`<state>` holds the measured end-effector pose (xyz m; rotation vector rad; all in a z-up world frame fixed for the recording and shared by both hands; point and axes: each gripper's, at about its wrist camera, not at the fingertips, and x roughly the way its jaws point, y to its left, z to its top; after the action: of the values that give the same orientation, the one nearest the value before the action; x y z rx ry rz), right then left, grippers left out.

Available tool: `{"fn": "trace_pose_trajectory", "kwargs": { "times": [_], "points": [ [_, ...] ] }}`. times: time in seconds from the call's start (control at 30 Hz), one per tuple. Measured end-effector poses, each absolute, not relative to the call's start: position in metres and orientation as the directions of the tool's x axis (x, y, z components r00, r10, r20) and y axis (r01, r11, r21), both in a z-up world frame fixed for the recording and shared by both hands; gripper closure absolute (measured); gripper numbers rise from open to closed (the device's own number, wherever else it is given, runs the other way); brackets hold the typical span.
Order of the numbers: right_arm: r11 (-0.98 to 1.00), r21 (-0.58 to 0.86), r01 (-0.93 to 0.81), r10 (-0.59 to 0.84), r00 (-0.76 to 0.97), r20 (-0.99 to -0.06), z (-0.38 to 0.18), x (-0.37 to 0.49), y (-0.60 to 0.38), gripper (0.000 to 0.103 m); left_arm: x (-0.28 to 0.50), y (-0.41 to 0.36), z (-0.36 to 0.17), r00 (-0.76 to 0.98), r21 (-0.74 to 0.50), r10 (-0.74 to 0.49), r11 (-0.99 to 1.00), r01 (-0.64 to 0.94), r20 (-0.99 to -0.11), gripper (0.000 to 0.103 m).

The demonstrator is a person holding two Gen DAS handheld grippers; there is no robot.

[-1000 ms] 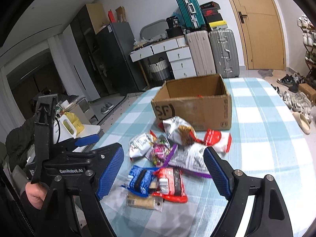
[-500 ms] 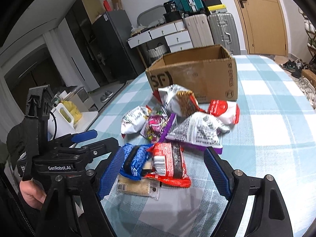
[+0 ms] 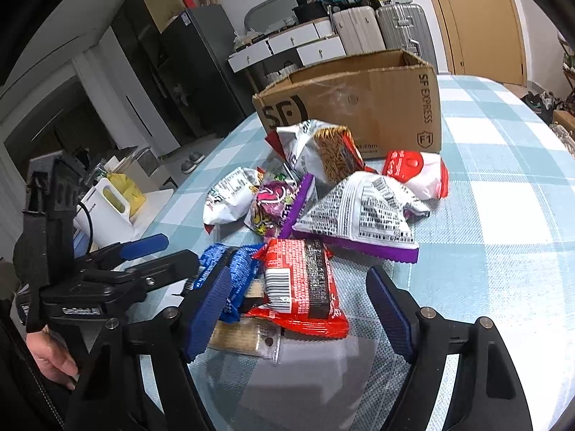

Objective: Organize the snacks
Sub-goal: 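Grasp the red-and-black wafer pack with the right gripper and lift it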

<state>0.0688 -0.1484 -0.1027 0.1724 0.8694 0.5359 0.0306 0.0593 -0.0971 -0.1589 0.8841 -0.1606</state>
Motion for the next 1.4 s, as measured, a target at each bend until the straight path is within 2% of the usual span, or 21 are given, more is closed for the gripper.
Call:
{"fn": "trace_pose_trajectory", "kwargs": {
  "times": [0.23, 0.37, 0.47, 0.53, 0.57, 0.67, 1.4],
  "points": [
    [0.857, 0.366, -0.364, 0.511, 0.498, -0.701, -0.113, 0.076, -0.142, 0.028, 0.028, 0.059, -0.096, 0.625, -0.208, -0.215, 0.974, 0.085, -0.751, 0.001],
    [0.859, 0.366, -0.358, 0.507, 0.492, -0.708, -0.117, 0.079, -0.139, 0.033, 0.029, 0.061, -0.097, 0.624, -0.212, -0.216, 0.974, 0.083, -0.751, 0.001],
    [0.859, 0.366, -0.359, 0.506, 0.481, -0.715, -0.12, 0.081, -0.137, 0.038, 0.029, 0.062, -0.097, 0.622, -0.215, -0.22, 0.973, 0.084, -0.752, 0.001],
    [0.856, 0.363, -0.367, 0.508, 0.476, -0.718, -0.121, 0.082, -0.133, 0.044, 0.028, 0.062, -0.098, 0.623, -0.212, -0.216, 0.974, 0.082, -0.752, 0.001],
    [0.852, 0.366, -0.376, 0.515, 0.469, -0.718, -0.122, 0.083, -0.13, 0.051, 0.028, 0.062, -0.098, 0.623, -0.213, -0.217, 0.974, 0.082, -0.751, 0.001],
    [0.852, 0.348, -0.391, 0.51, 0.47, -0.72, -0.123, 0.082, -0.125, 0.058, 0.029, 0.062, -0.098, 0.623, -0.215, -0.219, 0.973, 0.082, -0.751, 0.001],
    [0.839, 0.366, -0.402, 0.539, 0.526, -0.658, -0.11, 0.064, -0.149, 0.059, 0.028, 0.048, -0.098, 0.607, -0.195, -0.211, 0.976, 0.094, -0.766, 0.001]
  ]
}}
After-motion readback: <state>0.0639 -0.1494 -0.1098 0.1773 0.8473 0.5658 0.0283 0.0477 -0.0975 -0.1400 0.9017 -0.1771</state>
